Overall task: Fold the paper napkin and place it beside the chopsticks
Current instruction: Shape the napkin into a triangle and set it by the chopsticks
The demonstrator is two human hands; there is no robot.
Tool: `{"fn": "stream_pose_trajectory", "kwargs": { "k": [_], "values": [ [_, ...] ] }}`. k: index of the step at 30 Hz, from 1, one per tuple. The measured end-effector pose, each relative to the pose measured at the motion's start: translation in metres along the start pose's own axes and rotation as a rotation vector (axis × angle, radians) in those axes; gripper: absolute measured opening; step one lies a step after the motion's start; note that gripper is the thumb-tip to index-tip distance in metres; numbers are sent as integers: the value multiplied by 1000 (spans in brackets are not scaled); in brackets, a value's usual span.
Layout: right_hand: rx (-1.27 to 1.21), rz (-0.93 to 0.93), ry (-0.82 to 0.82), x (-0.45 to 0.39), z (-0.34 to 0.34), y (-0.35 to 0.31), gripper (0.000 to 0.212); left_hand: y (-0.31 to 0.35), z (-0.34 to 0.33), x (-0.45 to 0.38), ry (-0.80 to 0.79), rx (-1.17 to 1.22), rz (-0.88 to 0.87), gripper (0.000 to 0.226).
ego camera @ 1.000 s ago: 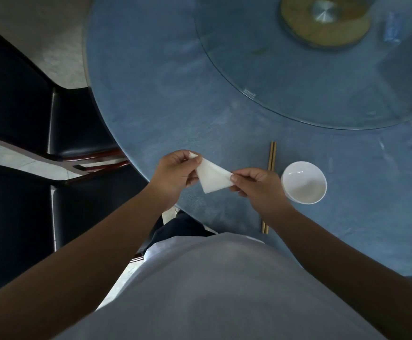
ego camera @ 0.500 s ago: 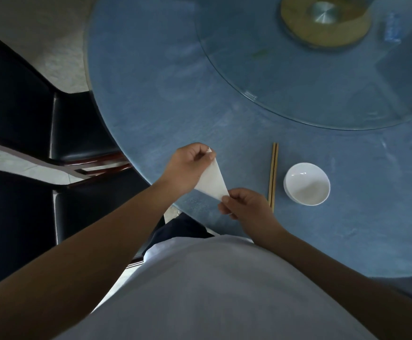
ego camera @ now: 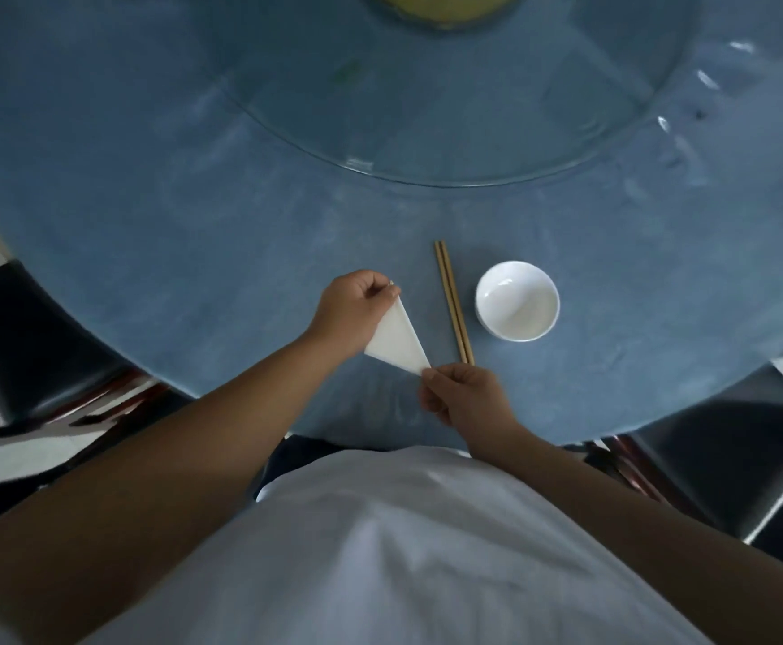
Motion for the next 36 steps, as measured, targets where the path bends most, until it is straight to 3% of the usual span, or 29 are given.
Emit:
{"fn": "stream_pose_trajectory", "kwargs": {
  "k": [8,15,21,32,36],
  "values": [
    [-160,-187,121,-11,17,40,31,-15,-61,-33,-279,-105,-52,20],
    [-89,-290,178,-24,8,59,19,-24,-80,-44,-416,-251,-87,18],
    [-27,-326,248,-32,12,64,23,-22,-85,-48,-405,-401,-207,11],
    [-100,-397,323,-33,18,72,35,-20,-89,-56,-385,-531,-200,5],
    [-158,-435,270,-29,18,70,27,-16,-87,-55,-409,-525,-231,28]
  ]
}}
Point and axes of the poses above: each hand's wrist, its own x-axis away from the middle knuckle, its own z-axis out of the back of the hand, y = z × x, the point moved 10 cm from there along -x, towards the middle knuckle, and after that the axes turned 9 degrees about -z, right-handed, at the moved point
